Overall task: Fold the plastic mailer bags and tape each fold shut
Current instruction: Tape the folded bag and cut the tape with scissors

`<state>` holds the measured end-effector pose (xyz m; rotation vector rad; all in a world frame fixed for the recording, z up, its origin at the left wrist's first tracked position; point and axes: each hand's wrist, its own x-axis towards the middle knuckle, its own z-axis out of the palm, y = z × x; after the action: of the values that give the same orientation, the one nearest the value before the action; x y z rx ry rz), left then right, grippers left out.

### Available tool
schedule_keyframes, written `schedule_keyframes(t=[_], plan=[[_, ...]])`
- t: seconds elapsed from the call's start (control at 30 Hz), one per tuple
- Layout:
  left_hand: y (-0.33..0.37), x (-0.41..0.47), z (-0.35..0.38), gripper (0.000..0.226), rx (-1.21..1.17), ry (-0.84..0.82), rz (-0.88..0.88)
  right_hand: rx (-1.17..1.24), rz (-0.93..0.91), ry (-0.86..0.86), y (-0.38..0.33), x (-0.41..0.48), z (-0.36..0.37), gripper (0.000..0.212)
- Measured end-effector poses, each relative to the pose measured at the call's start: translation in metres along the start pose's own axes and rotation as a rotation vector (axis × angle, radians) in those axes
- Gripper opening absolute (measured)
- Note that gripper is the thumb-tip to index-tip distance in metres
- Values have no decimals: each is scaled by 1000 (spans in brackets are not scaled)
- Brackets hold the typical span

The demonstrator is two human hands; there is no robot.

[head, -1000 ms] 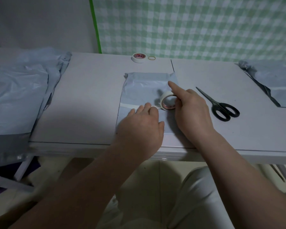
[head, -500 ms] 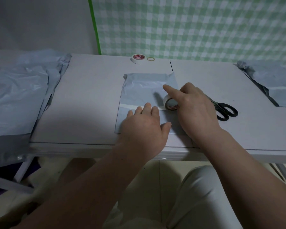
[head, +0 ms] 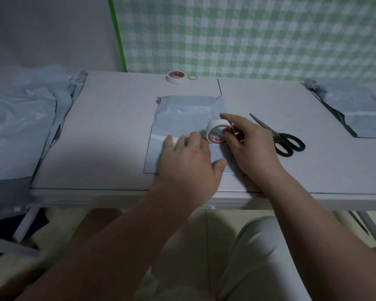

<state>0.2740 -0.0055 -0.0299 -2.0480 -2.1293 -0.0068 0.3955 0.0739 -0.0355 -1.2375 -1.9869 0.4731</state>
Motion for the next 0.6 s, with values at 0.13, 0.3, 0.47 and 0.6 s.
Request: schedule_keyframes(t=[0.13,0.3,0.47,0.6], plan=[[-2,6,5,57,-164,-20,38,-7,-26,-16,3,2,0,40],[2,3,16,66,-130,-113,7,-30,-65,-21,5,3,1,42],[5,0,15,77,-135,-78,-42,-57,-114,-8,10,3,2,44],[5,1,15,74,-116,-94,-33,-105,-141,-14,12,4,0,45]])
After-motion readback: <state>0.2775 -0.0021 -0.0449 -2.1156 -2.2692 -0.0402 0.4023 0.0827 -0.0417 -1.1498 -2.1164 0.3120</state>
